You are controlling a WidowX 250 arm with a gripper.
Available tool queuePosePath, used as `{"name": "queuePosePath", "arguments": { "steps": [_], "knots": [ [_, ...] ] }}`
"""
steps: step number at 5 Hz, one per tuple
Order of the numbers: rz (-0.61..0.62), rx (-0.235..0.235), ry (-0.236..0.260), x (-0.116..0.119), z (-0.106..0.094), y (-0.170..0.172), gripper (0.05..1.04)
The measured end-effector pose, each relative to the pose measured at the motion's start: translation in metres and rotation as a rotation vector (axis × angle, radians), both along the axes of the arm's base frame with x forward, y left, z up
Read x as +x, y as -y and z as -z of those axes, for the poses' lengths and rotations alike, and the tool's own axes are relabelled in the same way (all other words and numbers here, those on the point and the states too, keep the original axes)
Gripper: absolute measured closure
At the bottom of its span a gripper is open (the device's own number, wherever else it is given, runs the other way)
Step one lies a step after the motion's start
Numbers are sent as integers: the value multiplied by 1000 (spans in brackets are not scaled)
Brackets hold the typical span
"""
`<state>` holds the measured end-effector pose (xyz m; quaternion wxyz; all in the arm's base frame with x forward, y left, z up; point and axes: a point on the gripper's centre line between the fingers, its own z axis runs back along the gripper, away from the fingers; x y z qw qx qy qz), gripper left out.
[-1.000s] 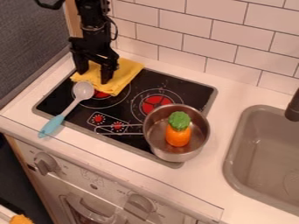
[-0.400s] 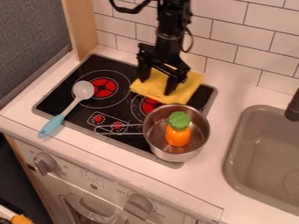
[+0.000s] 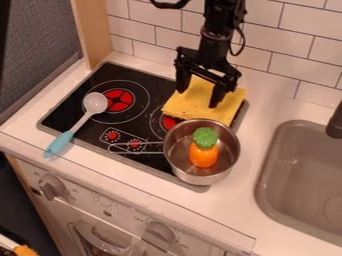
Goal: Moved the yellow cloth on the right side
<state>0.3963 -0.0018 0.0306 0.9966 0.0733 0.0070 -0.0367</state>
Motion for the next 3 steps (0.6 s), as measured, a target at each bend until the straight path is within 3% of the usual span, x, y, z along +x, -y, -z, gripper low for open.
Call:
{"name": "queuePosePath", "arguments": {
  "steps": [1, 2, 3],
  "knots": [
    [0, 33, 16, 1, -8, -6, 83],
    [10, -16, 97, 5, -42, -2, 83],
    [5, -47, 84, -3, -38, -6, 83]
  ]
}}
